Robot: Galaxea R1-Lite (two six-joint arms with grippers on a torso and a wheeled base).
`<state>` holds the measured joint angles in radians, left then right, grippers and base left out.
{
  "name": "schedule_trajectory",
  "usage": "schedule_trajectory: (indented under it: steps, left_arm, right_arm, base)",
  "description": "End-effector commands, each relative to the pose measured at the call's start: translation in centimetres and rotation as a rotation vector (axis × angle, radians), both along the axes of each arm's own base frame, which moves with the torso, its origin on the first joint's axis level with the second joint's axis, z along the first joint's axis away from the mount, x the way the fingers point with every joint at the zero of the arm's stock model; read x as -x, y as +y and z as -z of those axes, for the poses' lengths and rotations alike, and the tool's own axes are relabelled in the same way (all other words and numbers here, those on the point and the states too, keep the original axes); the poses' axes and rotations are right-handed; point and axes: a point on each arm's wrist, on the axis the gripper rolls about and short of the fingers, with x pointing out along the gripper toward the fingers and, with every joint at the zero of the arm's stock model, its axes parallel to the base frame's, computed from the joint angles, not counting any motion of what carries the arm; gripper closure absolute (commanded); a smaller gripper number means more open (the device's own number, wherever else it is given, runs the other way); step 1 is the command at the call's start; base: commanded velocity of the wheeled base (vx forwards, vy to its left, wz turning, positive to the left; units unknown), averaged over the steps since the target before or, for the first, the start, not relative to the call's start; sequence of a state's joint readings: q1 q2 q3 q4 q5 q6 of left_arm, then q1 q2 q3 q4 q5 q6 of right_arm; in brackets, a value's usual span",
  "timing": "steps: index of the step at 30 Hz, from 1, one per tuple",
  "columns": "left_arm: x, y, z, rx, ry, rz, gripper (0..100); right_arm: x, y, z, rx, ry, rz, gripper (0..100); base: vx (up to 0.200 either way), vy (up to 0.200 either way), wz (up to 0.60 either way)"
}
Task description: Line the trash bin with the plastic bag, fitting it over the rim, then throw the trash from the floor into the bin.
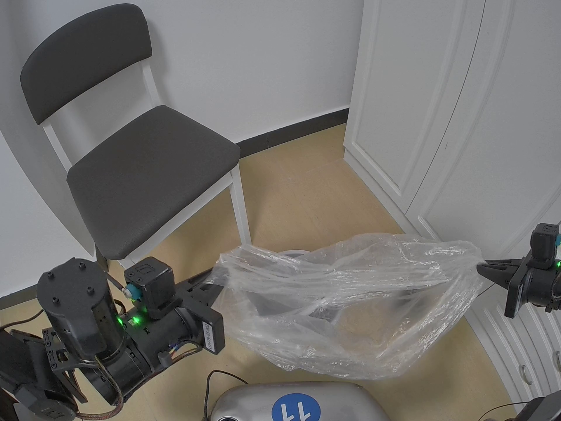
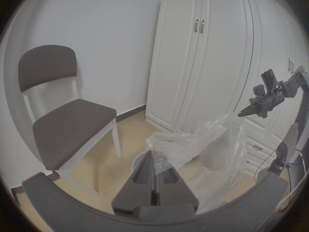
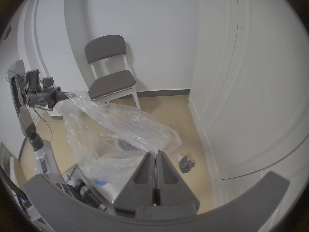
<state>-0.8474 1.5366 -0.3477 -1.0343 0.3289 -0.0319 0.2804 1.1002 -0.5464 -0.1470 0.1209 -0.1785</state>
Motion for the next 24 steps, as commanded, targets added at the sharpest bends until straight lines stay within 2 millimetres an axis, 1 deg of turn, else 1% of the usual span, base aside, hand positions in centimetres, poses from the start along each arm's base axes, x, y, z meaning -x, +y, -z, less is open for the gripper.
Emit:
schedule_trajectory:
  steps: [1,4,6,7,12,13,14,17,20,24]
  left_arm:
    - [0.1,-1.2,0.3,0.015,0.021,0.031,100]
    - [-0.1,-1.6,0.7,0.01,0.036,0.032,100]
    - [-0.1,-1.7,0.7,0.01,0.036,0.034,100]
    - [-0.3,-2.0,0.9,0.019,0.04,0.036,100]
    - [-1.2,-3.1,1.8,0.05,0.025,0.035,100]
    - [-1.6,-3.6,2.4,0.066,0.012,0.034,100]
    - [-1.7,-3.6,2.5,0.064,0.013,0.032,100]
    - [-2.9,-4.5,3.9,0.097,-0.012,0.015,100]
    - [-4.3,-4.5,4.7,0.123,-0.044,-0.017,100]
    - [-5.7,-4.3,4.9,0.13,-0.052,-0.053,100]
  right_arm:
    - [-0.9,1.3,0.5,-0.041,0.029,-0.043,100]
    - [-1.6,2.2,0.9,-0.09,0.044,-0.057,100]
    - [-1.7,2.3,0.8,-0.092,0.042,-0.058,100]
    - [-2.4,3.1,1.4,-0.128,0.061,-0.069,100]
    - [-3.4,4.4,2.0,-0.193,0.074,-0.08,100]
    - [-3.9,4.9,2.4,-0.219,0.082,-0.081,100]
    - [-4.0,5.0,2.4,-0.222,0.082,-0.082,100]
    - [-5.0,5.9,2.9,-0.272,0.096,-0.075,100]
    - [-6.0,6.7,3.4,-0.332,0.105,-0.067,100]
    - [-7.1,7.8,3.9,-0.416,0.108,-0.066,100]
  base:
    - [0.0,0.0,0.0]
    - [0.0,0.0,0.0]
    - [0.0,0.0,0.0]
    - [0.0,0.0,0.0]
    - [0.0,0.0,0.0]
    - [0.0,0.0,0.0]
    - [0.0,0.0,0.0]
    - [0.0,0.0,0.0]
    - [0.0,0.0,0.0]
    - [0.0,0.0,0.0]
